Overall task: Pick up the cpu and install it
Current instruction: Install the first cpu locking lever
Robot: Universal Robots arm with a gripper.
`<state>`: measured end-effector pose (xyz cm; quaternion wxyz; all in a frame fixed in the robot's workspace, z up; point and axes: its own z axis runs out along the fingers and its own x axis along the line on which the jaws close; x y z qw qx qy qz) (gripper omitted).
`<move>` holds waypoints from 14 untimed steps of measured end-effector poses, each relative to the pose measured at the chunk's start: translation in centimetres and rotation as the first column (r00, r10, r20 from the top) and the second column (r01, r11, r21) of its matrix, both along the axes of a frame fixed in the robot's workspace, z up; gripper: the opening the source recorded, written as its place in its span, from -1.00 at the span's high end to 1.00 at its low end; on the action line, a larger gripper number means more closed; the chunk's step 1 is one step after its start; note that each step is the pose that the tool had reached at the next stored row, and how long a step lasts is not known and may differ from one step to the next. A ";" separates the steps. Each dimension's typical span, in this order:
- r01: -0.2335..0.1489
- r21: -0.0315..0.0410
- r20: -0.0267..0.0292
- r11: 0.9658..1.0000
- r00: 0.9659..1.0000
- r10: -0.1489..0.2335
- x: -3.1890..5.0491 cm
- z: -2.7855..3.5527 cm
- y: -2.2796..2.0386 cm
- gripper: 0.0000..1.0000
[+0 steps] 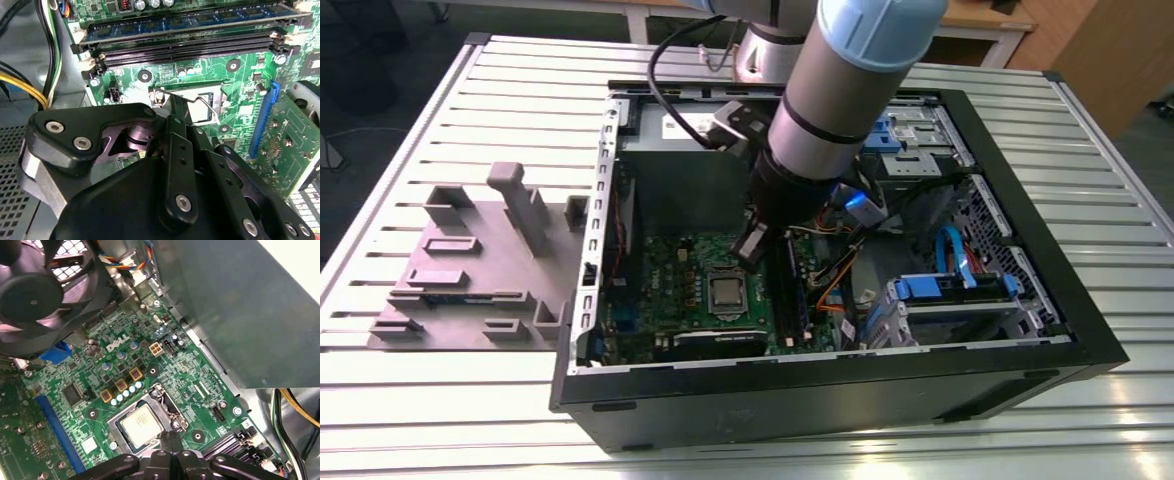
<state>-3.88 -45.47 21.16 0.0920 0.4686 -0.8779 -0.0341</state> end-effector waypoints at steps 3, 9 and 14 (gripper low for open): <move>0.024 0.000 0.000 1.000 1.000 -0.024 0.00 -0.13 -0.06 0.80; 0.064 -0.001 0.000 0.998 0.998 -0.064 0.00 -0.27 -0.19 0.80; 0.070 -0.002 0.000 0.998 0.998 -0.070 0.00 -0.32 -0.22 0.80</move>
